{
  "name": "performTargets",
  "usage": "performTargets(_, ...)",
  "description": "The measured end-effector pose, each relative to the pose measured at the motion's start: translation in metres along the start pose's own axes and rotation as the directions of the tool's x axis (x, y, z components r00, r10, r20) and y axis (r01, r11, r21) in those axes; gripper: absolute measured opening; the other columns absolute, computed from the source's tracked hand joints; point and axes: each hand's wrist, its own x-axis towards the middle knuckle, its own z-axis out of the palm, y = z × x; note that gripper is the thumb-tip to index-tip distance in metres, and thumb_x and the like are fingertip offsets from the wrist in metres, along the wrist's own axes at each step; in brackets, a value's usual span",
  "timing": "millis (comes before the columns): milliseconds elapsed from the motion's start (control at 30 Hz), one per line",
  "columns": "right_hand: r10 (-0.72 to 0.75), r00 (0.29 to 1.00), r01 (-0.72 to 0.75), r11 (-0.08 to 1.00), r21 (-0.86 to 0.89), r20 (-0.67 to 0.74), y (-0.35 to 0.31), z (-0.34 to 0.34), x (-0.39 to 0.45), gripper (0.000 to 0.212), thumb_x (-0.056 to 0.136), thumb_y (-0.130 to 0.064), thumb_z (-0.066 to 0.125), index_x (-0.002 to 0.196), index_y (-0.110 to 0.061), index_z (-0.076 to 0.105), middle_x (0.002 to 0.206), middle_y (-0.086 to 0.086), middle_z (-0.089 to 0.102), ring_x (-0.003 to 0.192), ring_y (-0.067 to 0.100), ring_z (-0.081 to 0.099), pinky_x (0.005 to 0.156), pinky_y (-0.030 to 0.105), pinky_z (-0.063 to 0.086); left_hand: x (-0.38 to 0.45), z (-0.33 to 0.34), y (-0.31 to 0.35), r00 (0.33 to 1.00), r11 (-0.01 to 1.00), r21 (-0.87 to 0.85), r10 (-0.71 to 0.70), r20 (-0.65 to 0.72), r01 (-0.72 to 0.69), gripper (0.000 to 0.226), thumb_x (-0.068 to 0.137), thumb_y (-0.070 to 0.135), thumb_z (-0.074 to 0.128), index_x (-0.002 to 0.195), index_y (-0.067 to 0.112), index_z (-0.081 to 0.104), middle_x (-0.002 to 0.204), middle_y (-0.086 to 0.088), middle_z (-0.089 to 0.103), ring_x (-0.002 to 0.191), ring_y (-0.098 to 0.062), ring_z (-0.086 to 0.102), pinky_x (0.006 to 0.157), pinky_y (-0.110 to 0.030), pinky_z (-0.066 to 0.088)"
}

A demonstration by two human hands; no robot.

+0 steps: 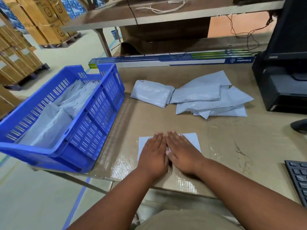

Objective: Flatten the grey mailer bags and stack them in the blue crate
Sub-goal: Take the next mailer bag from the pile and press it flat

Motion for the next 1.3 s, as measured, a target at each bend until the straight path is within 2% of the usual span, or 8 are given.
performTargets(133,-0.011,1.000,0.008,0.996,-0.088,-0.029,0.013,0.010,-0.008,0.083,0.103,-0.068,0.006,0.170,-0.019,0.001,0.177,0.000,-0.011,0.162,0.013,-0.016,0.132,0.045,-0.001,-0.007,0.001,-0.014,0.998,0.994,0.095,0.058,-0.028,-0.055,0.068,0.106,0.043,0.033,0.165,0.010,0.032,0.173,-0.011,0.027,0.161,-0.026,0.022,0.130,-0.049,0.020)
performTargets(267,0.066,0.994,-0.076,0.990,-0.116,-0.084,0.014,0.011,-0.016,0.093,0.099,-0.079,-0.001,0.170,-0.019,0.006,0.178,-0.001,-0.006,0.163,0.015,-0.011,0.132,0.048,0.001,-0.013,0.003,-0.023,0.999,0.994,0.107,-0.015,-0.050,0.020,0.075,0.108,0.058,0.025,0.167,0.011,0.027,0.175,-0.008,0.020,0.163,-0.023,0.016,0.131,-0.048,0.017)
performTargets(667,0.162,0.981,-0.176,0.974,-0.145,-0.103,0.066,-0.004,-0.049,0.088,0.101,-0.076,0.008,0.169,-0.023,-0.006,0.176,-0.006,-0.014,0.161,0.011,-0.017,0.131,0.047,-0.004,-0.030,-0.022,-0.054,0.978,0.973,0.150,-0.188,0.091,0.173,0.098,0.094,0.082,-0.001,0.170,0.021,-0.001,0.177,0.004,-0.012,0.162,-0.013,-0.014,0.132,-0.049,0.000)
performTargets(833,0.124,0.975,-0.137,0.989,-0.061,-0.184,0.068,-0.004,-0.055,0.080,0.103,-0.071,0.018,0.169,-0.025,0.014,0.178,-0.004,0.000,0.163,0.013,-0.005,0.132,0.045,0.004,0.000,-0.055,-0.045,0.986,0.982,0.179,-0.093,0.141,0.067,0.098,0.091,0.081,0.032,0.168,0.024,0.015,0.172,-0.004,0.024,0.158,-0.027,0.022,0.126,-0.055,0.020)
performTargets(933,0.043,0.947,-0.052,0.998,-0.018,-0.319,0.069,0.000,-0.063,0.067,0.106,-0.061,0.036,0.163,-0.026,0.036,0.174,-0.002,0.024,0.160,0.019,0.020,0.128,0.046,0.023,0.026,-0.071,-0.028,0.967,0.977,0.212,-0.062,0.247,0.008,0.106,0.087,0.069,0.060,0.168,0.035,0.000,0.165,0.000,0.035,0.150,-0.028,0.034,0.125,-0.061,0.018)
performTargets(1033,-0.006,0.913,-0.004,1.000,-0.024,-0.409,0.071,0.003,-0.068,0.055,0.104,-0.051,0.050,0.154,-0.026,0.052,0.163,-0.003,0.044,0.150,0.021,0.040,0.124,0.045,0.031,0.049,-0.087,-0.011,0.934,0.966,0.247,-0.156,0.321,0.076,0.114,0.074,0.067,0.077,0.165,0.040,0.013,0.154,0.004,0.043,0.141,-0.029,0.044,0.115,-0.058,0.035)
performTargets(1200,-0.003,0.856,-0.016,0.999,-0.032,-0.517,0.070,0.001,-0.070,0.041,0.098,-0.039,0.062,0.138,-0.028,0.064,0.148,-0.003,0.055,0.138,0.022,0.050,0.120,0.055,0.031,0.079,-0.106,-0.003,0.794,0.912,0.385,-0.338,0.506,0.142,0.078,0.048,0.061,0.092,0.110,0.034,0.053,0.106,0.008,0.060,0.103,-0.025,0.061,0.096,-0.051,0.053)
performTargets(1300,-0.013,0.840,0.010,1.000,-0.009,-0.543,0.071,0.001,-0.072,0.036,0.097,-0.036,0.063,0.132,-0.027,0.068,0.146,-0.002,0.057,0.134,0.023,0.054,0.119,0.055,0.033,0.083,-0.106,0.000,0.782,0.938,0.312,-0.308,0.542,0.153,0.061,0.061,0.065,0.089,0.098,0.027,0.059,0.101,0.006,0.062,0.097,-0.022,0.063,0.089,-0.040,0.055)
